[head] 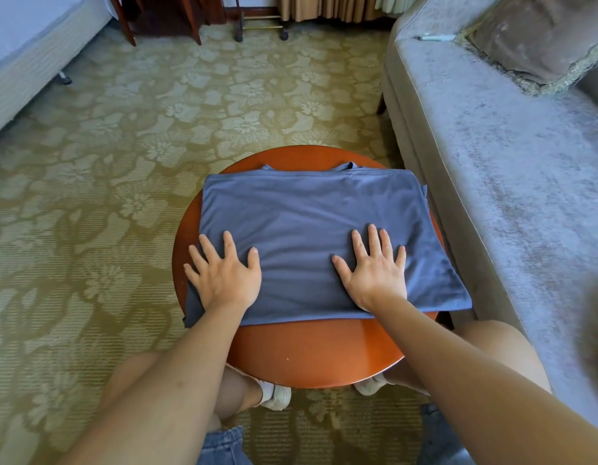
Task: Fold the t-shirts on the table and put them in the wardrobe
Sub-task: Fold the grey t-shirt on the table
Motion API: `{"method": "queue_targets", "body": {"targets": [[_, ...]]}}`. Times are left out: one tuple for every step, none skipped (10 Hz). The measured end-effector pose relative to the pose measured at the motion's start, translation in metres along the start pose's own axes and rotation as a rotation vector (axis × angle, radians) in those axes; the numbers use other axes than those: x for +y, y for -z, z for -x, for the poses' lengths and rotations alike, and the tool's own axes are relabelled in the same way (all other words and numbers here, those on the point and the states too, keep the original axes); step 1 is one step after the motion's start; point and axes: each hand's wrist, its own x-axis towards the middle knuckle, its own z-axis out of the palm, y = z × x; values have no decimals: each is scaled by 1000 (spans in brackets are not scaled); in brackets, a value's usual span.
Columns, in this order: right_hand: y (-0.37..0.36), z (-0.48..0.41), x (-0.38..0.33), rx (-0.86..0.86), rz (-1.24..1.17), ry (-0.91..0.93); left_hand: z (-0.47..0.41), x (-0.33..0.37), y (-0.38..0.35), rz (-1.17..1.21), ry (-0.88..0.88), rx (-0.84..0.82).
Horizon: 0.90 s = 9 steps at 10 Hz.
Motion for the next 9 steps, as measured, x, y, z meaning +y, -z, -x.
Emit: {"method": "queue_targets", "body": {"targets": [[-1,0,2,11,5,3,-1,-2,-1,148,11,85],[-2,0,2,15,7,5,-2,-4,1,305,66,180],[-2,-1,2,19,9,6,-10,1,15,370,169,113],[-2,0,3,17,15,5,-29,1,35,436,290,-94],[-2,0,2,24,18,6,-41,-8,42,389,275,-190],[-3,-1,2,31,21,9,-47,-14,37,450,233,-212],[-3,-1,2,29,27,8,-51,-22,30,491,176,-222],[-2,-1,2,22,31,4,-53,-29,28,533,150,-238],[-3,-1,0,20,37,5,-51,-32,31,537,102,-247]]}}
